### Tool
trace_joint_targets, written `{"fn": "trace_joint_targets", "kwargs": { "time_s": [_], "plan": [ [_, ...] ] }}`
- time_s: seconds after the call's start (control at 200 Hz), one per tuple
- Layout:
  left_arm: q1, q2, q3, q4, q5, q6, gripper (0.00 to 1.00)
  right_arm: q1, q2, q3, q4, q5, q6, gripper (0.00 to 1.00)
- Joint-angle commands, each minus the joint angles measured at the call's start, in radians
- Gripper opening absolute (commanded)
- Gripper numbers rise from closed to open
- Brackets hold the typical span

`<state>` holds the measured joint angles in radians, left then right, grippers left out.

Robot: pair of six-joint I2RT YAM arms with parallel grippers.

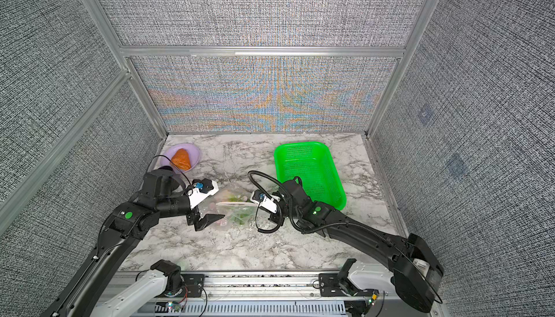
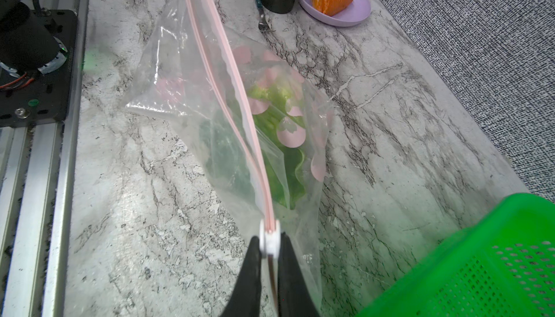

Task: Open the zip-top bag and take out the chinese cabbages
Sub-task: Unzip the zipper on the zipper food storage bag.

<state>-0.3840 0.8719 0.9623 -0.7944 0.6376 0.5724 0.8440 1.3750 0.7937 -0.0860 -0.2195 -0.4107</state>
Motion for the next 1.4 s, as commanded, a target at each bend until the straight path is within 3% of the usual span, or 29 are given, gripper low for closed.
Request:
{"fn": "trace_joint_targets", "kwargs": {
  "time_s": [0.0,0.15,0.29,0.375,0.565,0.706,0.811,0.836,1.086,1.396],
  "plan": [
    [-0.004,0.013,-0.020,0.001,0.044,0.020,1.00,0.000,0.001,0.034,0.025,-0.020,-0.001,0.00],
    [-0.020,0.045,-0.026,0.040,0.039,0.018,0.99,0.000,-0.002,0.043,0.016,-0.023,-0.003,0.00],
    [-0.042,0.105,-0.002,0.048,0.015,0.029,0.87,0.000,-0.002,0.048,0.011,-0.030,-0.008,0.00],
    [-0.048,0.136,0.004,0.077,0.003,0.017,0.75,0.000,0.001,0.050,0.009,-0.035,-0.009,0.00],
    [-0.061,0.202,0.014,0.100,-0.025,0.015,0.68,0.002,0.006,0.061,0.007,-0.043,-0.008,0.00],
    [-0.076,0.237,0.021,0.096,-0.045,0.022,0.53,0.001,0.004,0.070,0.000,-0.046,-0.011,0.00],
    [-0.083,0.252,0.024,0.090,-0.039,0.031,0.19,0.001,0.002,0.074,-0.003,-0.049,-0.011,0.00],
    [-0.083,0.254,0.024,0.089,-0.041,0.035,0.15,0.001,0.001,0.074,-0.003,-0.050,-0.011,0.00],
    [-0.083,0.223,0.020,0.091,-0.036,0.074,0.04,0.002,0.015,0.078,-0.027,-0.056,-0.021,0.00],
    [-0.083,0.185,0.026,0.040,-0.093,0.087,0.01,-0.002,0.013,0.067,-0.071,-0.011,-0.038,0.00]
  ]
}}
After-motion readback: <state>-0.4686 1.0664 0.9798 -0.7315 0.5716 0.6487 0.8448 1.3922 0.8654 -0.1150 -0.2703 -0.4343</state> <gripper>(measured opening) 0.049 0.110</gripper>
